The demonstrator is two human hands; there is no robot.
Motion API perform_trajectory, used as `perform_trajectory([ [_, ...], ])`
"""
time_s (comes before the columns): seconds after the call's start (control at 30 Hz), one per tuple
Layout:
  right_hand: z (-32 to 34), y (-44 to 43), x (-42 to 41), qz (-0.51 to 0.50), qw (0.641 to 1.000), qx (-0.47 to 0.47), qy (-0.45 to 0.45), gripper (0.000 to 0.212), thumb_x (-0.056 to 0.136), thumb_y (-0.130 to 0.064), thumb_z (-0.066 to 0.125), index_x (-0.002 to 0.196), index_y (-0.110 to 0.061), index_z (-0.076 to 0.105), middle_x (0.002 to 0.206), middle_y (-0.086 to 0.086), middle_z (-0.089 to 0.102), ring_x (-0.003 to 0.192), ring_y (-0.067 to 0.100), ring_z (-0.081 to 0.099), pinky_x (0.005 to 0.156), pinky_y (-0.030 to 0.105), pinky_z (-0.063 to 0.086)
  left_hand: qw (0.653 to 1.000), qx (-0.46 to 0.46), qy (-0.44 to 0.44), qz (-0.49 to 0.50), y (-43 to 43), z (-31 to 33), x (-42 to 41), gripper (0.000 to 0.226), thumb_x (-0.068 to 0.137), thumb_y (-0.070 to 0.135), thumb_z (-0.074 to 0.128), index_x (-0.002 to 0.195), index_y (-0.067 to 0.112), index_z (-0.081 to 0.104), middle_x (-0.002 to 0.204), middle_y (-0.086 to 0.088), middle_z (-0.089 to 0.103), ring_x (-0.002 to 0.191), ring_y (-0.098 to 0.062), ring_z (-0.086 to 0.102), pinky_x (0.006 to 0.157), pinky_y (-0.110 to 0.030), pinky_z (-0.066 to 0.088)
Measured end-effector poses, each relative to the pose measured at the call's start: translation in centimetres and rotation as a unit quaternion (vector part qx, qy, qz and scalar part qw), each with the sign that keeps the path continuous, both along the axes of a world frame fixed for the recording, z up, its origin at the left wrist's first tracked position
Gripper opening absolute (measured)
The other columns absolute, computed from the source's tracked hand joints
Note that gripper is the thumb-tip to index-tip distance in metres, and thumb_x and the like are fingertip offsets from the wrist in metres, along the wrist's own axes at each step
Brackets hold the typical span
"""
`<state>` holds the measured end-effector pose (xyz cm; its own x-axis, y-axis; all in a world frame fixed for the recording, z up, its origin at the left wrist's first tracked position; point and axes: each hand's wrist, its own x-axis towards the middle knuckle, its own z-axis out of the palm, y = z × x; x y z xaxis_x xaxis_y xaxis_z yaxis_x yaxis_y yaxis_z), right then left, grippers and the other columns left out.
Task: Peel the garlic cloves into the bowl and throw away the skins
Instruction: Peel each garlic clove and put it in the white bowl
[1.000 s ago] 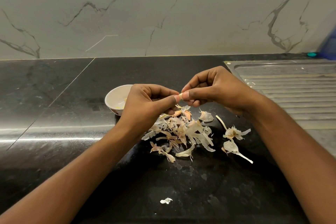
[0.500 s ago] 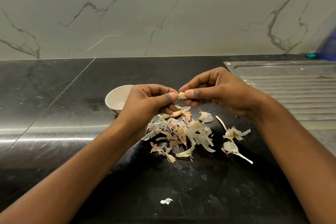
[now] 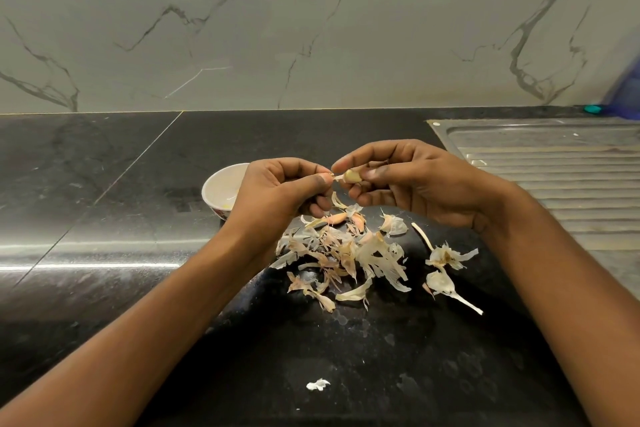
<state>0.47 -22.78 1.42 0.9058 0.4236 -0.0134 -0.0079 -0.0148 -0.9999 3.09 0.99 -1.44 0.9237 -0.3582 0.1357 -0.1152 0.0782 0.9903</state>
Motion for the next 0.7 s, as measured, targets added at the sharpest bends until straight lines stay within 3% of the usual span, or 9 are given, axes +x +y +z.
perform_trajectory([
  [0.13,0.0,-0.1,0.0,-0.012,0.999,-0.029,-0.041,0.023,0.095,-0.006,0.068,0.118,-0.002,0.071,0.105,0.012,0.074,0.092,0.019,0.072,0.087,0.027,0.062,1.000,-0.011,0.001,0.011,0.0,0.0,0.0,0.009,0.096,-0.001,0.068,0.099,-0.001,0.076,0.083,-0.017,0.074,0.069,-0.024,0.066,0.063,-0.026,0.058],
  [0.27,-0.1,0.1,0.1,-0.034,0.996,-0.061,-0.050,0.035,0.089,-0.009,0.076,0.123,-0.003,0.069,0.114,0.015,0.076,0.103,0.027,0.074,0.095,0.034,0.063,1.000,-0.022,0.002,0.007,-0.1,0.1,-0.1,0.009,0.097,0.001,0.067,0.101,-0.002,0.074,0.085,-0.017,0.076,0.073,-0.027,0.070,0.065,-0.026,0.061],
  [0.5,-0.4,0.9,0.2,-0.039,0.991,-0.111,-0.057,0.045,0.082,-0.020,0.084,0.122,-0.004,0.069,0.110,0.020,0.077,0.095,0.023,0.075,0.085,0.032,0.063,1.000,-0.016,-0.012,0.001,-0.1,0.1,-0.4,0.013,0.096,0.004,0.069,0.106,-0.004,0.073,0.092,-0.020,0.078,0.077,-0.025,0.075,0.069,-0.026,0.063],
  [0.7,-0.5,0.8,0.3,-0.059,0.986,-0.120,-0.100,0.031,0.088,-0.006,0.083,0.117,-0.004,0.073,0.101,0.013,0.079,0.090,0.023,0.076,0.081,0.029,0.062,1.000,-0.024,-0.008,0.000,-0.3,0.2,-0.5,0.012,0.098,0.004,0.066,0.107,-0.002,0.072,0.092,-0.019,0.078,0.081,-0.029,0.077,0.072,-0.029,0.065],
])
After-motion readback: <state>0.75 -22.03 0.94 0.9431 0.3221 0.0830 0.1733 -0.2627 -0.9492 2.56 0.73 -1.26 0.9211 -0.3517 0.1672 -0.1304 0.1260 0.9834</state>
